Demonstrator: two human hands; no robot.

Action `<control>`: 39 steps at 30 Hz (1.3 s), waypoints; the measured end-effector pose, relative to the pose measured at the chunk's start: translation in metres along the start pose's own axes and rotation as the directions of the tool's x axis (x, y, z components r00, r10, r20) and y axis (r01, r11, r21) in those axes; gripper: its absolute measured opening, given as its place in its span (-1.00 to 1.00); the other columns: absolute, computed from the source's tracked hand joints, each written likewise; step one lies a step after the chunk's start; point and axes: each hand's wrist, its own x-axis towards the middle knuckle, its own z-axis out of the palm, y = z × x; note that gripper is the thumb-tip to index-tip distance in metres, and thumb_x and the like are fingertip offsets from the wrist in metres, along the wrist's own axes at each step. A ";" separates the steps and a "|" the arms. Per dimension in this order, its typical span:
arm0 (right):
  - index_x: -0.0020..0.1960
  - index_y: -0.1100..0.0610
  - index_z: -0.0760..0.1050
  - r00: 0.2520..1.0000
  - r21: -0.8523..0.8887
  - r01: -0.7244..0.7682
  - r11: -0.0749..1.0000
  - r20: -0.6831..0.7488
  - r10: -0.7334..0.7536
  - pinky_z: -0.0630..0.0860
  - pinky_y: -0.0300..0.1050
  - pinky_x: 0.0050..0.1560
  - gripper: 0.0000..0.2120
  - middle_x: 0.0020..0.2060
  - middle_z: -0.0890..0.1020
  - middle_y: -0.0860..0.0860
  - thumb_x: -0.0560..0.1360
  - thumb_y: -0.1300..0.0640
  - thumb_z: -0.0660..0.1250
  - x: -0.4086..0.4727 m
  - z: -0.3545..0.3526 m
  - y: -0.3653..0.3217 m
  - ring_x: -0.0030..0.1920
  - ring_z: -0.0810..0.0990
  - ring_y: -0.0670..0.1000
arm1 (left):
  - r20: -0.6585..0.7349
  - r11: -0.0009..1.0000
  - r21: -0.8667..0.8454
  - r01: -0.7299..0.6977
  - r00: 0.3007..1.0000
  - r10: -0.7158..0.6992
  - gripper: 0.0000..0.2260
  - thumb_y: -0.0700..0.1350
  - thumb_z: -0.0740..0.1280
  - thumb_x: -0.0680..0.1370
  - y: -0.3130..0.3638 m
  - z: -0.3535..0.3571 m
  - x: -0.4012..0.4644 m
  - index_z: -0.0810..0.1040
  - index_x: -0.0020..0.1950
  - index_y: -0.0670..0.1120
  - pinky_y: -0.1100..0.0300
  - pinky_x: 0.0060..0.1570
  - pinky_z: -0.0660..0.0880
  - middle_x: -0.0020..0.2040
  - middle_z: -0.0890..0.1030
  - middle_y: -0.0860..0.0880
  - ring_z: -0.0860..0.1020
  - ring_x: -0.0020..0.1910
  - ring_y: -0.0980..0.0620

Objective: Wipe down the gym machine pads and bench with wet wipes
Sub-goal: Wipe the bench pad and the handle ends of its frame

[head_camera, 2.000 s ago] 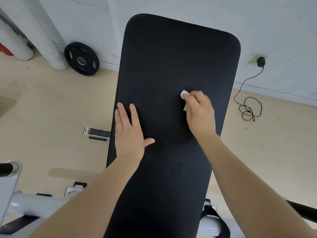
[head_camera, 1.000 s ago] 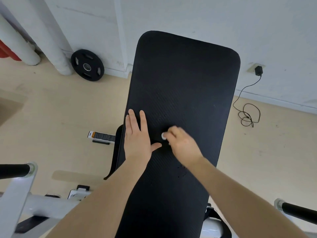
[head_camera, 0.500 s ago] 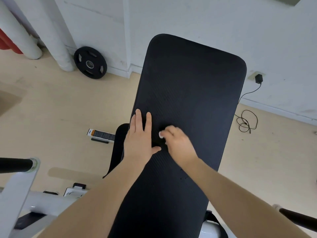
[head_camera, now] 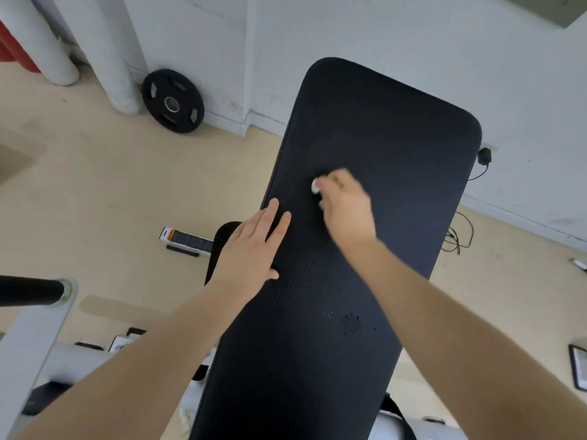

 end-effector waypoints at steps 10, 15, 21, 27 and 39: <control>-0.09 0.26 0.53 0.984 0.005 0.053 0.999 0.171 -0.054 0.54 -0.06 -0.35 -0.75 -0.15 0.53 0.18 0.30 0.49 0.32 0.000 0.000 -0.024 -0.26 0.53 0.15 | 0.001 0.328 -0.940 0.096 0.960 -0.279 -0.51 -0.24 0.19 0.59 -0.018 -0.011 0.002 0.16 0.49 -0.01 0.39 0.27 0.27 0.45 0.25 0.04 0.25 0.35 0.21; 0.06 0.24 0.52 0.986 -0.006 -0.167 0.986 -0.003 0.167 0.52 -0.08 -0.10 -0.81 0.06 0.50 0.16 0.49 0.37 0.24 0.061 0.009 -0.042 -0.12 0.55 0.12 | 0.106 0.296 -0.932 0.207 0.940 -0.323 -0.42 -0.35 0.17 0.54 -0.031 -0.002 -0.009 0.15 0.49 0.05 0.27 0.26 0.23 0.36 0.32 0.14 0.31 0.26 0.20; -0.04 0.28 0.53 0.971 0.081 0.026 0.996 0.236 -0.045 0.58 0.00 -0.29 -0.77 -0.12 0.57 0.16 0.32 0.42 0.35 -0.031 0.038 -0.078 -0.17 0.56 0.13 | 0.160 0.361 -0.897 0.256 0.948 -0.277 -0.43 -0.38 0.23 0.47 -0.030 0.017 -0.021 0.28 0.44 -0.05 0.19 0.32 0.30 0.33 0.42 0.06 0.39 0.27 0.15; -0.07 0.21 0.55 0.918 0.028 0.202 0.979 0.343 -0.199 0.56 -0.09 -0.28 -0.87 -0.21 0.55 0.07 0.42 0.28 0.27 -0.033 0.020 -0.073 -0.22 0.54 0.08 | 0.301 0.044 -0.944 0.326 0.911 -0.281 -0.30 -0.51 0.09 0.46 -0.031 0.022 -0.025 0.12 0.51 0.00 0.18 0.36 0.26 0.34 0.39 0.13 0.37 0.32 0.16; -0.06 0.22 0.56 0.962 0.079 0.103 0.992 0.244 -0.120 0.57 -0.10 -0.36 -0.75 -0.17 0.58 0.12 0.33 0.36 0.21 -0.073 0.028 -0.060 -0.28 0.54 0.08 | 0.335 -0.039 -0.942 0.333 0.926 -0.174 -0.26 -0.49 0.05 0.34 -0.032 0.029 -0.030 0.29 0.46 0.03 0.10 0.26 0.38 0.33 0.48 0.11 0.42 0.33 0.08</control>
